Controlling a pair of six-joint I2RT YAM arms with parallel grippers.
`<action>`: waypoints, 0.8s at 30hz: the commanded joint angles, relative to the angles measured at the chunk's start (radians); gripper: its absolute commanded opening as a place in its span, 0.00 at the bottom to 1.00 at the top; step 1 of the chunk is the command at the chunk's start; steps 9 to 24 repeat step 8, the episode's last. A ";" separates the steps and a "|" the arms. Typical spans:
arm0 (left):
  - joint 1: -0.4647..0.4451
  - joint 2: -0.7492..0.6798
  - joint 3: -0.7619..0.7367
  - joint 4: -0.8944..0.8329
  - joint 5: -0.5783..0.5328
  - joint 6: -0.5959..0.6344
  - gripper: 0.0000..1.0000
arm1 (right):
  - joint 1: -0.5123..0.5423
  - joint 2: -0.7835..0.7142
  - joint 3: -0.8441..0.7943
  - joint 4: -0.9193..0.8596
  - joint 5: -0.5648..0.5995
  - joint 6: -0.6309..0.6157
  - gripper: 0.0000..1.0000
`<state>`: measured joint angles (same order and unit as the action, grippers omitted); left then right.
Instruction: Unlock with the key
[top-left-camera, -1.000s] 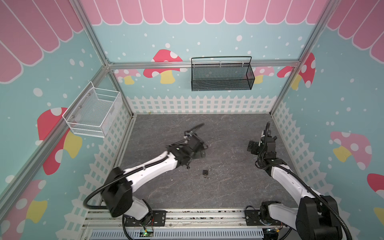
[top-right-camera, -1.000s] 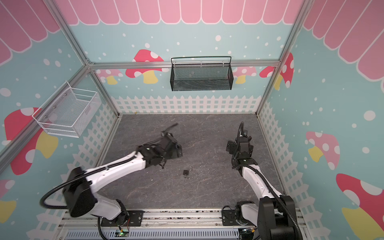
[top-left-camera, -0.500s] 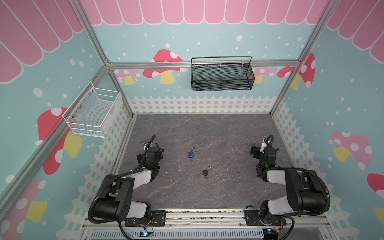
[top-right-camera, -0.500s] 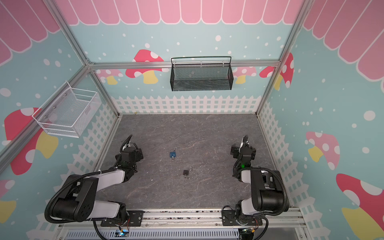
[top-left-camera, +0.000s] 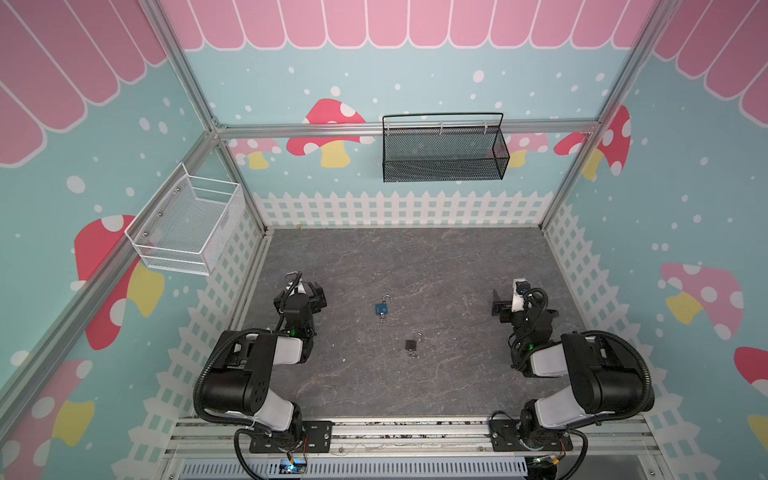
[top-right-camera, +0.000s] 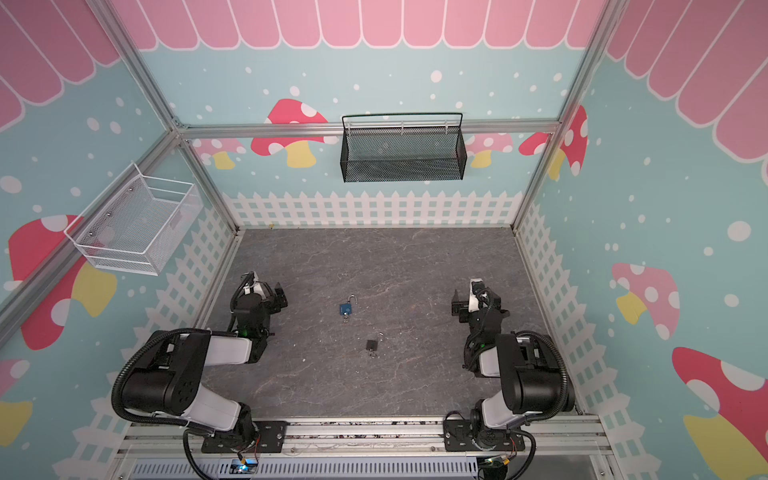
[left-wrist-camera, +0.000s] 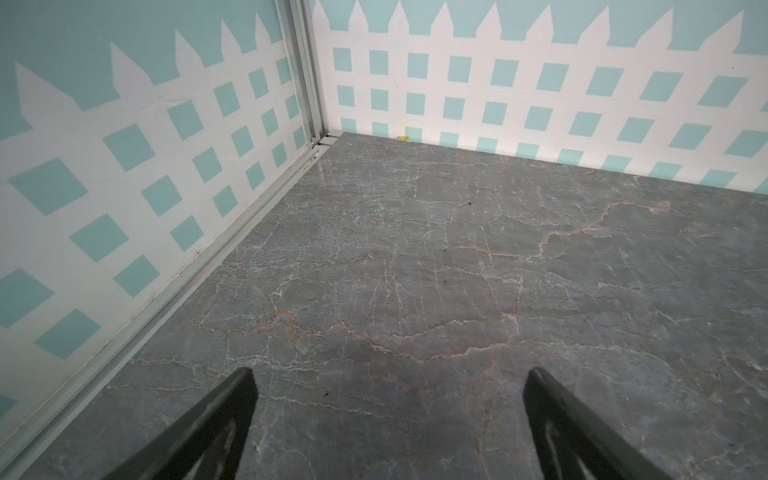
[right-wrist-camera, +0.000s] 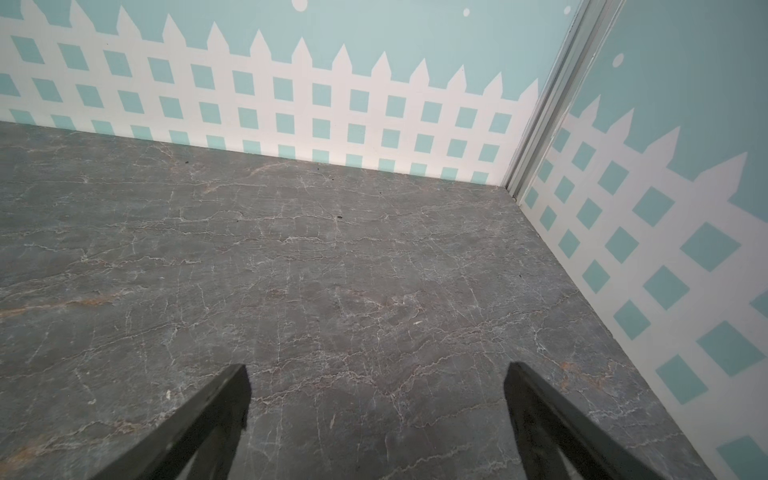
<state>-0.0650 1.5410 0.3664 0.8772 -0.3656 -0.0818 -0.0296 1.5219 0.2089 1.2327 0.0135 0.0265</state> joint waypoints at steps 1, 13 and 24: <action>-0.015 -0.003 0.014 0.035 -0.022 0.012 0.99 | 0.006 -0.006 0.007 0.036 -0.005 -0.030 0.98; -0.011 0.001 0.014 0.038 -0.015 0.013 0.99 | 0.007 -0.003 0.007 0.044 -0.006 -0.030 0.98; -0.011 0.001 0.014 0.038 -0.015 0.013 0.99 | 0.007 -0.003 0.007 0.044 -0.006 -0.030 0.98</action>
